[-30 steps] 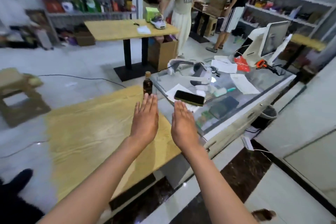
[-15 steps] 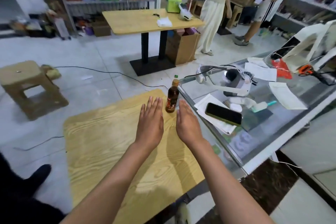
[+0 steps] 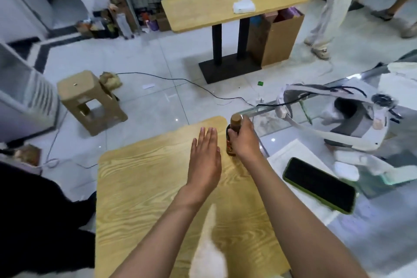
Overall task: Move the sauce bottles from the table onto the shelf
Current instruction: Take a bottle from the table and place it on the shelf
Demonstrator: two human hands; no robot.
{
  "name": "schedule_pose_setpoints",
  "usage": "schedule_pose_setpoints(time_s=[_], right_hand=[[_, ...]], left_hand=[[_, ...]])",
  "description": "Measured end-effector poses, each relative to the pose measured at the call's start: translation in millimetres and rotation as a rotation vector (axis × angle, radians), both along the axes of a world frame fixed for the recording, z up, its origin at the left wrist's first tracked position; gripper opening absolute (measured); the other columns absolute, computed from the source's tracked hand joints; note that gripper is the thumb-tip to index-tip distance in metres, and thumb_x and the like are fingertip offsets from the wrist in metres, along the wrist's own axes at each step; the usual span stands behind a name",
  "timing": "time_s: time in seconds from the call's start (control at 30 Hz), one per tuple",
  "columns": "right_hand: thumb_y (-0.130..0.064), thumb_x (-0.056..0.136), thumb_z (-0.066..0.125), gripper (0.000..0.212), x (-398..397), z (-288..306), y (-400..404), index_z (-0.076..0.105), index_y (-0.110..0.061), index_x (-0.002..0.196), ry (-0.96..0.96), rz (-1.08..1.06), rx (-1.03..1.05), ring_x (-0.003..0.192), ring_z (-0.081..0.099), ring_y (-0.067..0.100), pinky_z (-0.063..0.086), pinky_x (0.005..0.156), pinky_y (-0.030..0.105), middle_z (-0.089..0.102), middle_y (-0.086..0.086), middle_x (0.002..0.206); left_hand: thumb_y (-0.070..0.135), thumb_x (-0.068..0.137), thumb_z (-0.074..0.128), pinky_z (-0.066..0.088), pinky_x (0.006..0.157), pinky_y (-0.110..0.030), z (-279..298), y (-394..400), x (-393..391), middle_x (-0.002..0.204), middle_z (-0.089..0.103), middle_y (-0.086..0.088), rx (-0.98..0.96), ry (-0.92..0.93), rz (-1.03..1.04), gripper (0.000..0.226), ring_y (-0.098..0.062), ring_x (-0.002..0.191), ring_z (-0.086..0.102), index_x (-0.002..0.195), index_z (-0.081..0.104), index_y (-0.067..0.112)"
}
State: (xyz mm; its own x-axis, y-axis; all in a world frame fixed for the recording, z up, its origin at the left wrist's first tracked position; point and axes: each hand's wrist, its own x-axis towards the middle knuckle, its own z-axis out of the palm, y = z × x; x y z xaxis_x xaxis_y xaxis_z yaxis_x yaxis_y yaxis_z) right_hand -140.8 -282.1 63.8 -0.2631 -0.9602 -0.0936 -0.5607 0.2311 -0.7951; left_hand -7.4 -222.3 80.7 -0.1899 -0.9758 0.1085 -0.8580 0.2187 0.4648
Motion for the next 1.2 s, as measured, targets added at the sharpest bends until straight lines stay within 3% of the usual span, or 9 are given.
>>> schedule_pose_setpoints(time_s=[0.13, 0.27, 0.4, 0.47, 0.57, 0.7, 0.83, 1.03, 1.2], right_hand=[[-0.024, 0.089, 0.069, 0.064, -8.8, -21.4, -25.7, 0.036, -0.008, 0.141, -0.060, -0.002, 0.040, 0.122, 0.051, 0.032, 0.043, 0.095, 0.036, 0.050, 0.015, 0.136], [-0.032, 0.084, 0.072, 0.039, -16.2, -32.4, -34.7, 0.060, -0.012, 0.115, 0.003, 0.001, -0.005, 0.113, 0.053, 0.030, 0.047, 0.087, 0.038, 0.066, 0.011, 0.110], [-0.036, 0.081, 0.073, 0.024, -21.5, -32.4, -30.3, 0.065, -0.018, 0.096, -0.026, 0.033, 0.008, 0.098, 0.060, 0.023, 0.050, 0.079, 0.036, 0.069, 0.004, 0.093], [-0.032, 0.081, 0.075, 0.016, -24.3, -30.2, -20.7, 0.066, -0.023, 0.091, -0.099, 0.058, 0.007, 0.084, 0.064, 0.009, 0.052, 0.075, 0.029, 0.069, -0.008, 0.084], [-0.023, 0.078, 0.077, 0.015, -27.6, -28.3, 3.9, 0.064, -0.028, 0.083, -0.167, 0.106, -0.011, 0.070, 0.056, -0.017, 0.037, 0.060, 0.003, 0.061, -0.023, 0.069], [-0.022, 0.075, 0.080, 0.017, -34.2, -24.8, 40.1, 0.069, -0.025, 0.088, -0.209, 0.092, -0.016, 0.072, 0.057, -0.015, 0.040, 0.064, 0.004, 0.062, -0.022, 0.074], [-0.027, 0.075, 0.081, 0.022, -37.4, -4.4, 81.9, 0.071, -0.021, 0.094, -0.280, 0.044, -0.028, 0.082, 0.064, 0.002, 0.048, 0.073, 0.021, 0.070, -0.013, 0.086], [-0.021, 0.075, 0.083, 0.018, -33.8, 52.5, 173.5, 0.072, -0.026, 0.088, -0.403, -0.123, -0.180, 0.089, 0.067, -0.003, 0.047, 0.076, 0.015, 0.073, -0.012, 0.089], [-0.014, 0.077, 0.081, 0.014, -29.6, 94.4, 255.2, 0.072, -0.022, 0.086, -0.410, -0.275, -0.315, 0.083, 0.068, 0.000, 0.050, 0.072, 0.013, 0.075, -0.009, 0.084]], left_hand=[[0.016, 0.103, 0.031, 0.000, 0.120, -0.028, -11.3, -16.9, -10.5, 0.159, 0.024, 0.001, -0.007, 0.068, -0.006, 0.050, -0.004, 0.146, -0.004, 0.152, 0.024, 0.014], [0.014, 0.101, 0.037, 0.004, 0.120, -0.028, -17.5, -22.6, -18.1, 0.156, 0.031, 0.001, 0.007, 0.125, 0.016, 0.050, -0.003, 0.146, 0.002, 0.150, 0.029, 0.014], [0.017, 0.101, 0.039, 0.006, 0.120, -0.028, -19.3, -18.8, -23.0, 0.157, 0.029, 0.003, 0.041, 0.140, 0.051, 0.051, -0.002, 0.146, 0.000, 0.151, 0.028, 0.016], [0.018, 0.101, 0.039, 0.008, 0.121, -0.031, -18.9, -15.2, -25.6, 0.157, 0.027, 0.004, 0.057, 0.152, 0.050, 0.051, -0.001, 0.146, 0.000, 0.151, 0.028, 0.016], [0.018, 0.100, 0.042, 0.010, 0.121, -0.031, -18.9, -6.9, -28.7, 0.158, 0.023, 0.006, 0.071, 0.191, 0.054, 0.054, 0.000, 0.146, 0.000, 0.152, 0.025, 0.016], [0.016, 0.100, 0.045, 0.013, 0.119, -0.027, -14.0, 9.9, -22.3, 0.158, 0.023, 0.006, 0.098, 0.248, 0.091, 0.055, 0.006, 0.142, 0.001, 0.151, 0.026, 0.016], [0.014, 0.099, 0.045, 0.016, 0.118, -0.028, -0.5, 33.7, -18.4, 0.159, 0.024, 0.004, 0.102, 0.261, -0.008, 0.056, 0.004, 0.142, 0.003, 0.152, 0.026, 0.017], [0.018, 0.100, 0.046, 0.013, 0.113, -0.018, 26.4, 95.1, -18.3, 0.157, 0.026, 0.006, 0.063, 0.361, -0.200, 0.054, 0.007, 0.139, 0.007, 0.151, 0.029, 0.021], [0.018, 0.095, 0.054, 0.023, 0.113, -0.021, 43.4, 154.8, -20.3, 0.151, 0.037, 0.004, 0.072, 0.483, -0.377, 0.055, -0.006, 0.139, 0.029, 0.147, 0.036, 0.019]])
